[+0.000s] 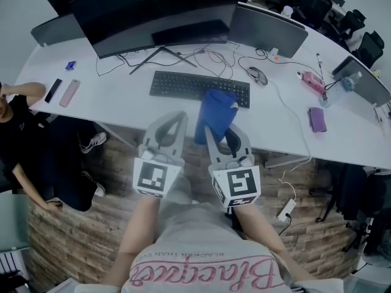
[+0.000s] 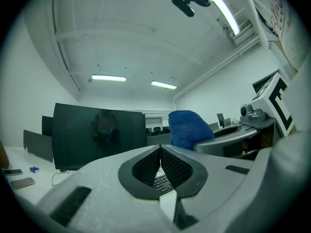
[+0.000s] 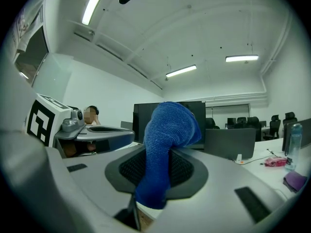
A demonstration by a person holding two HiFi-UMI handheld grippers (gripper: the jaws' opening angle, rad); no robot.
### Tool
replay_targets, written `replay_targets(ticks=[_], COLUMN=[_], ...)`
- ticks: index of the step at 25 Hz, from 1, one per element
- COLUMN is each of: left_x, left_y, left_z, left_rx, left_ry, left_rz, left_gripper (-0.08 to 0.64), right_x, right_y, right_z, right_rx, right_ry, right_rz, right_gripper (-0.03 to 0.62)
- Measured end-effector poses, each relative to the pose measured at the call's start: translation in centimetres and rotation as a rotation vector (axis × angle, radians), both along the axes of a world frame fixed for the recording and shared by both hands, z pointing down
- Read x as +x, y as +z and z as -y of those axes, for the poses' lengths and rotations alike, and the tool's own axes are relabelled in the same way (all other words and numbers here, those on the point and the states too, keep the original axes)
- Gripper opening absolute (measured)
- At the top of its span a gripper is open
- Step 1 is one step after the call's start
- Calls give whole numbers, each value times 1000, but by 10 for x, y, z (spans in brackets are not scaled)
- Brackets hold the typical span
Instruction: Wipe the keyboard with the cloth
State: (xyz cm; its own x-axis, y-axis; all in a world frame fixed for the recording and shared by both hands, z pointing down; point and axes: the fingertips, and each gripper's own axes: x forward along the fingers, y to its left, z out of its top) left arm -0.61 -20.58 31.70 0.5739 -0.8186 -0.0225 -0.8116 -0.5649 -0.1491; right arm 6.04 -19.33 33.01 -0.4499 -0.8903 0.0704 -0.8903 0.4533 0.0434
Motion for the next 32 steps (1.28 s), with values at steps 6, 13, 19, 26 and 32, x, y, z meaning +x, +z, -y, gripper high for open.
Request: replay_targets(ticks=[6,13,19,26,32], left_x=[-25,-58,-97,-135,-160], left_y=[13,32,51,71,89], left_z=[45,97,135,171,198], left_rx=[-48,-96,-143,-190,-238], left_ry=[-20,-49,-88,-118,-132], left_rz=[-3,5,0,-7,-5], left_gripper=[6,6,6,5,6], right_x=[-27,-66,-99,-141,-176], right_y=[6,18,37,58,76], right_z=[46,103,146,187,221], right_rx=[-21,-56,-116,-186,-257], right_ry=[-31,-79,-106,-147,-185], right_rz=[-23,-34,-40,-29,6], right_gripper=[92,92,91,92,92])
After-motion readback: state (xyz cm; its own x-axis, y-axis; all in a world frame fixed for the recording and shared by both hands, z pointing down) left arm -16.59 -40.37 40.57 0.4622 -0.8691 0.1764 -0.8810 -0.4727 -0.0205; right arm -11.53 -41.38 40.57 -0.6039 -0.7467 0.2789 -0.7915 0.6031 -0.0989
